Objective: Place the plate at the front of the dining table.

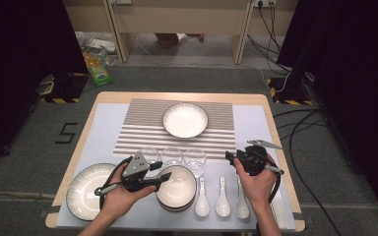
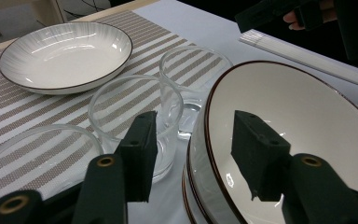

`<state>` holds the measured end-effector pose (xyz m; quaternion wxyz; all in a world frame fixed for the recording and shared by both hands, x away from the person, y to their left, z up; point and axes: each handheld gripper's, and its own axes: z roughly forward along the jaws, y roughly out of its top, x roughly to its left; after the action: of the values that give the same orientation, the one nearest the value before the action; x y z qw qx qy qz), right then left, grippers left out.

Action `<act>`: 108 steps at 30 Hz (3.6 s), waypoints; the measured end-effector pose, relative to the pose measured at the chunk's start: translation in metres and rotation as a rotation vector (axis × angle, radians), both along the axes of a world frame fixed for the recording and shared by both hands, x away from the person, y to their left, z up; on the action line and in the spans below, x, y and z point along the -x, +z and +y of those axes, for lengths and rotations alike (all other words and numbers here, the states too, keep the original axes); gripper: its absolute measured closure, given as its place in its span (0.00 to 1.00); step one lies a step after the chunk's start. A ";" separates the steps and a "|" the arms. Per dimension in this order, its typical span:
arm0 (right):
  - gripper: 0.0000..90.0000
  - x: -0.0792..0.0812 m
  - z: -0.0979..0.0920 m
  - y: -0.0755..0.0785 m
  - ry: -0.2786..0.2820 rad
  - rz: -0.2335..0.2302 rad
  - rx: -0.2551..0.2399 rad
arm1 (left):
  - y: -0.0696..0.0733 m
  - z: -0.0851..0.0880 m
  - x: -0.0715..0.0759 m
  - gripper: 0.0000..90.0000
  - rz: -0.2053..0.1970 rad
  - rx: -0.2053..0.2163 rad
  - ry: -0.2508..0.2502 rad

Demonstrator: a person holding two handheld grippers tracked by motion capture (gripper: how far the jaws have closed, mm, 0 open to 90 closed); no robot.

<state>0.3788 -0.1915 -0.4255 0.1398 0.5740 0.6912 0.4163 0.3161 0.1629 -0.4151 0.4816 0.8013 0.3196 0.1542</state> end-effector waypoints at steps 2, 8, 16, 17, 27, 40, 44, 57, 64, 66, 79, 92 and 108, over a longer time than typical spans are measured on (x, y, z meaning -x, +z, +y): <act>0.55 0.000 0.000 0.000 0.001 0.003 -0.002 | -0.001 -0.001 0.001 0.61 0.000 0.000 -0.002; 0.55 -0.001 0.001 -0.001 0.005 0.006 -0.007 | -0.004 -0.003 0.001 0.68 0.003 -0.016 0.003; 0.55 -0.001 0.002 -0.001 0.009 0.003 -0.008 | -0.005 -0.005 0.001 0.75 0.010 -0.028 -0.001; 0.55 -0.001 0.002 -0.002 0.010 0.006 -0.011 | -0.006 -0.005 0.001 0.76 0.013 -0.026 -0.003; 0.55 -0.001 0.002 -0.002 0.009 0.013 -0.009 | -0.007 -0.007 -0.001 0.80 0.024 -0.049 -0.013; 0.56 -0.002 0.002 -0.005 0.012 0.012 -0.011 | -0.004 -0.015 -0.002 0.90 0.006 -0.092 0.015; 0.56 -0.002 0.000 -0.006 0.009 0.016 -0.007 | -0.004 -0.015 -0.001 0.91 -0.012 -0.106 0.010; 0.56 -0.002 -0.001 -0.006 0.007 0.018 -0.022 | -0.006 -0.012 0.005 0.91 -0.096 -0.054 0.007; 0.56 -0.002 -0.002 -0.007 0.005 0.016 -0.021 | -0.003 -0.009 0.008 0.91 -0.150 -0.009 0.022; 0.56 -0.002 -0.002 -0.007 0.003 0.015 -0.022 | -0.001 -0.008 0.009 0.91 -0.158 0.001 0.025; 0.56 -0.003 -0.003 -0.009 0.007 0.017 -0.020 | 0.004 -0.004 0.007 0.91 -0.161 0.039 0.041; 0.56 -0.002 -0.004 -0.009 0.002 0.018 -0.026 | 0.011 -0.005 0.005 0.90 -0.180 0.059 0.051; 0.56 -0.002 -0.004 -0.010 0.000 0.019 -0.031 | 0.020 -0.001 0.000 0.90 -0.195 0.079 0.076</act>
<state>0.3809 -0.1952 -0.4352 0.1245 0.5800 0.6860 0.4214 0.3156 0.1621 -0.3951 0.5356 0.7501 0.3073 0.2367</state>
